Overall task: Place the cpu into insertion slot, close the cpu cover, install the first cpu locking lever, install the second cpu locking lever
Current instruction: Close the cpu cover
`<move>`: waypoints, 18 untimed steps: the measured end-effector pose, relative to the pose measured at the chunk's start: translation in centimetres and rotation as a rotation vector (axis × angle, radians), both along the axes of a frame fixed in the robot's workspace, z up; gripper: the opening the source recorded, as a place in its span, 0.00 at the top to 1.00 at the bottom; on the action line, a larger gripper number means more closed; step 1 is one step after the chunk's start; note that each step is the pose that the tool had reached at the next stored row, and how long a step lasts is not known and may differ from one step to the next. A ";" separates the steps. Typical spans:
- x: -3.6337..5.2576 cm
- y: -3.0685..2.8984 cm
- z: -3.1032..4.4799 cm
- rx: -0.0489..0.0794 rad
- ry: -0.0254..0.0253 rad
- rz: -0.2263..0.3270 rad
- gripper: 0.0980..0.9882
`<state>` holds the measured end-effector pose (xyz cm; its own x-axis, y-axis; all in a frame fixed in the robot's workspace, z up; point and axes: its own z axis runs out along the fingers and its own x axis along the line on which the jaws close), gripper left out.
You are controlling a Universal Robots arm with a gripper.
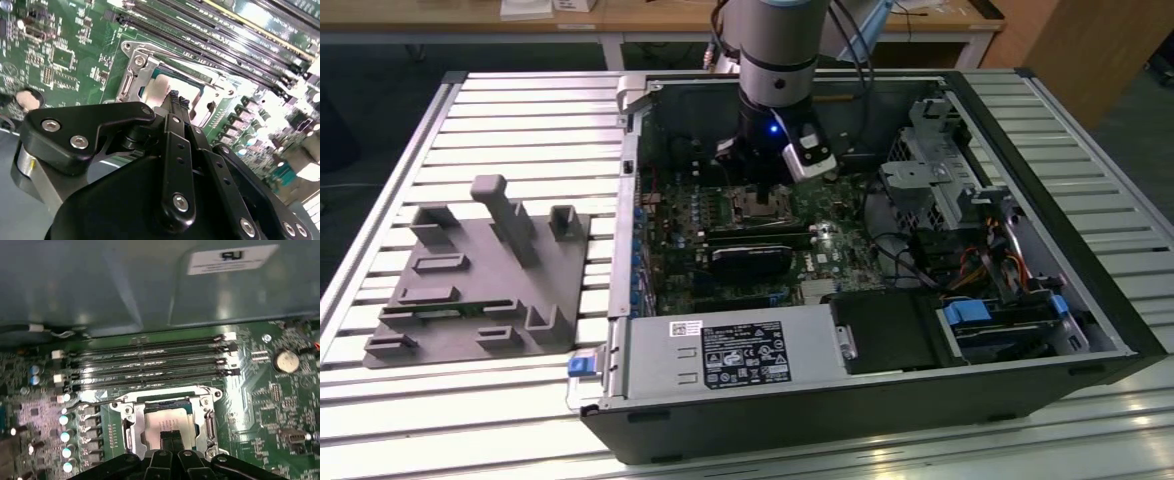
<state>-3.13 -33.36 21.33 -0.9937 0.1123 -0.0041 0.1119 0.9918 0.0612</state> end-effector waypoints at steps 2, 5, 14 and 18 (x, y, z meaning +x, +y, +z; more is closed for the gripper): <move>0.00 0.00 0.00 0.000 0.0000 0.005 0.99; 0.00 0.00 -0.01 0.000 -0.0001 0.005 0.99; -0.19 0.01 -0.04 0.000 -0.0428 0.007 0.99; -0.37 0.00 -0.02 0.000 -0.0489 0.007 0.99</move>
<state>-3.50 -33.36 21.31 -0.9930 0.1053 -0.0526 0.1017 0.9926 0.0664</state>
